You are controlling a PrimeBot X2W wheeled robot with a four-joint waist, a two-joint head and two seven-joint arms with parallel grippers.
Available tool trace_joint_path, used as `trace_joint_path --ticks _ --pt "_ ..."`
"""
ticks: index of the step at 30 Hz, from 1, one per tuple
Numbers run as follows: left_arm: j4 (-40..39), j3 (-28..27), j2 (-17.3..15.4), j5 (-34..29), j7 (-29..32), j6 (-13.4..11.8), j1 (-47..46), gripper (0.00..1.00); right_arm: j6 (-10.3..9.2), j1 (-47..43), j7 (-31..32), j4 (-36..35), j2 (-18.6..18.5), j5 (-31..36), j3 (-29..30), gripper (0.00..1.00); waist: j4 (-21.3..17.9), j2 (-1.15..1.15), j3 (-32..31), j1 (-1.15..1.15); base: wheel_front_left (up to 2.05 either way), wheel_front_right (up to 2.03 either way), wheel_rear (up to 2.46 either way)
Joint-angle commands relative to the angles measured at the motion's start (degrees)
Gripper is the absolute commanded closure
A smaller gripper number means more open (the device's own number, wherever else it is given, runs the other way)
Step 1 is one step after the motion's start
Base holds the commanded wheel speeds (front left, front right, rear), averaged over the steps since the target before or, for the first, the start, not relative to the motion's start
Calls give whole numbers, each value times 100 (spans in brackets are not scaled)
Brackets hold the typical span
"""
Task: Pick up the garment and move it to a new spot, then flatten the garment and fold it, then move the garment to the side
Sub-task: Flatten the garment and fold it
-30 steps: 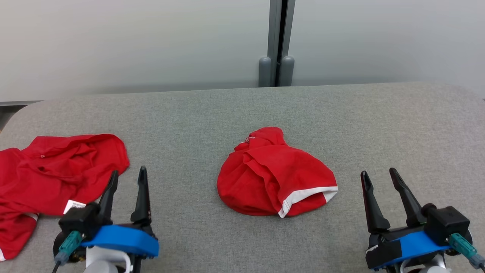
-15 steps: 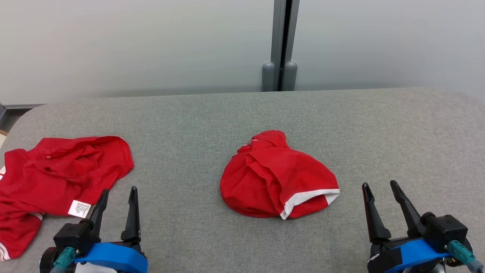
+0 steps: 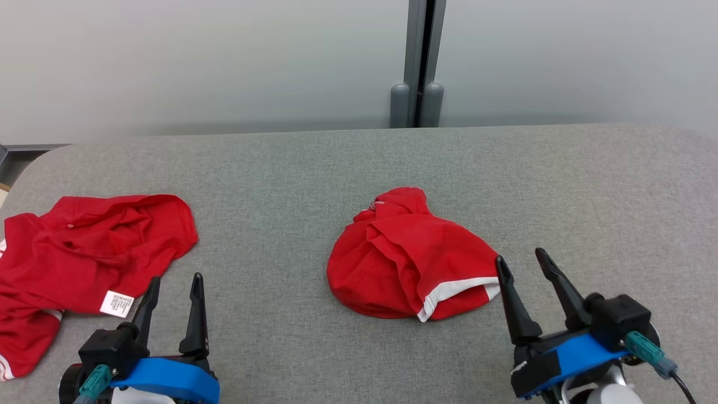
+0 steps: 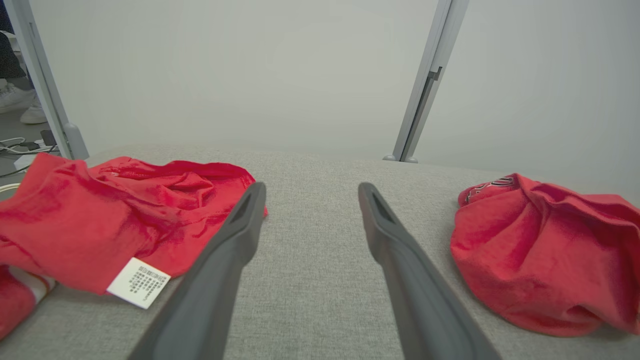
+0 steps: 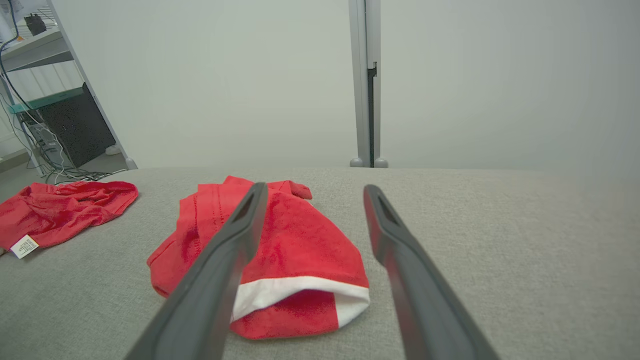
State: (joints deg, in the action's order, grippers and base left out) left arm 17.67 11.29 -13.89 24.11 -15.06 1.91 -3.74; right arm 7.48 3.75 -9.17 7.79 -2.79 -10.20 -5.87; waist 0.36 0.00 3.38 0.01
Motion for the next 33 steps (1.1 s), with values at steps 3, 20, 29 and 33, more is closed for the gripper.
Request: trace_joint_path --ticks 3,20,29,33 --pt "-23 1 7 -27 -16 13 -113 0 3 336 244 152 -16 -103 -357 0 44 0 77 -1 0 0 0" --pt "-29 34 86 -48 -16 65 -311 0 3 1443 833 1808 -20 -213 -1202 0 349 0 255 -1 0 0 0" --pt "-19 6 127 -40 -16 99 -327 0 3 1787 771 2511 -19 -366 -1033 100 418 0 277 -1 0 0 0" --pt "-37 -9 125 -57 -17 105 -322 0 3 1968 618 2358 -18 -570 -1025 100 424 0 277 -1 0 0 0"
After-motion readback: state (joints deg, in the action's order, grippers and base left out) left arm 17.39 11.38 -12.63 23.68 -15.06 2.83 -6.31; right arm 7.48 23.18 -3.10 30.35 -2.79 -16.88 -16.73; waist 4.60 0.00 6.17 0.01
